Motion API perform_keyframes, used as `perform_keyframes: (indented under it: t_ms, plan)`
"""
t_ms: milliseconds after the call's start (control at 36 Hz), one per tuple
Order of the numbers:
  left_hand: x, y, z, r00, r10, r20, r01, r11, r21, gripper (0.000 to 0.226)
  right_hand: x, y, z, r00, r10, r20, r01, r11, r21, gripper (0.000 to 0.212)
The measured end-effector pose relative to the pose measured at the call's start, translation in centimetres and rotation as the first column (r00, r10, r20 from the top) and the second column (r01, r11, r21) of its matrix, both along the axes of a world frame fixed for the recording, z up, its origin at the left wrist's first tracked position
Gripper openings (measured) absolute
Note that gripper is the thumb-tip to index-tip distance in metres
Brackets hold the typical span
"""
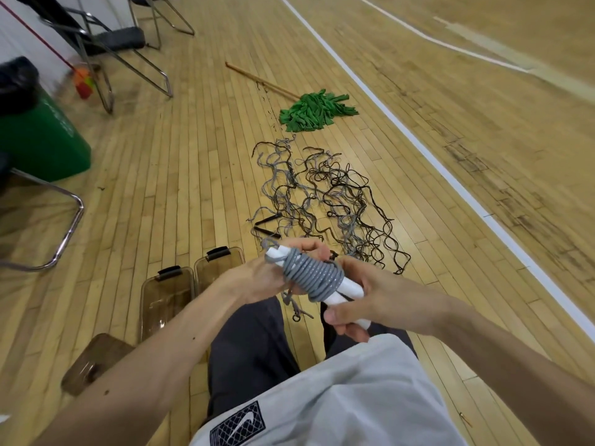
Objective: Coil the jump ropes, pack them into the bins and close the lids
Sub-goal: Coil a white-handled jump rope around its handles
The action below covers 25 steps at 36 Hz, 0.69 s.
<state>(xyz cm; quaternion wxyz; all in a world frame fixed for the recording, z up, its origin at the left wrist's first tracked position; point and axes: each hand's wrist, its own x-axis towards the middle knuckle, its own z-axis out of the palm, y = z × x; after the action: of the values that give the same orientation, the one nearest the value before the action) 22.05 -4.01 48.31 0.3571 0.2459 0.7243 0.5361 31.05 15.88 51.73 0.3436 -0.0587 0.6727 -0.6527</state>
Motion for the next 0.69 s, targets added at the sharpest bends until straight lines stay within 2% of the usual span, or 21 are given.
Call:
perform_keyframes:
  t_ms: [83, 139, 194, 278, 389, 500, 611, 694]
  plan:
    - [0.9, 0.3, 0.9, 0.969, 0.077, 0.234, -0.090, 0.995, 0.047, 0.020, -0.5, 0.1, -0.4, 0.991, -0.131, -0.014, 0.130, 0.991, -0.034, 0.050]
    - [1.3, 0.8, 0.4, 0.945, 0.136, 0.298, -0.155, 0.987, 0.039, 0.020, -0.9, 0.2, -0.7, 0.973, -0.231, 0.022, 0.232, 0.969, -0.088, 0.052]
    - [1.7, 1.1, 0.2, 0.946, 0.125, 0.300, -0.146, 0.988, 0.047, 0.020, -1.3, 0.3, -1.0, 0.956, -0.290, 0.047, 0.294, 0.948, -0.119, 0.053]
    - [2.4, 1.4, -0.3, 0.961, 0.063, 0.270, -0.080, 0.995, 0.053, 0.028, -1.6, 0.6, -1.3, 0.942, -0.334, 0.047, 0.337, 0.933, -0.128, 0.052]
    - [3.1, 1.3, -0.4, 0.978, 0.005, 0.208, 0.001, 1.000, -0.030, 0.033, -2.3, 1.5, -1.7, 0.919, -0.392, 0.046, 0.394, 0.913, -0.106, 0.052]
    - [3.2, 0.9, 0.0, 0.995, -0.014, 0.095, 0.027, 0.991, -0.133, 0.029, -2.3, 2.6, -2.3, 0.907, -0.419, 0.037, 0.421, 0.906, -0.055, 0.051]
    - [3.7, 1.0, 0.3, 0.999, -0.025, -0.045, 0.013, 0.968, -0.251, 0.022, -2.3, 2.9, -2.9, 0.904, -0.426, -0.044, 0.428, 0.904, 0.029, 0.050]
    - [4.3, 1.4, 0.6, 0.983, -0.087, -0.164, 0.024, 0.935, -0.354, 0.017, -2.4, 2.9, -3.6, 0.901, -0.430, -0.057, 0.434, 0.899, 0.066, 0.050]
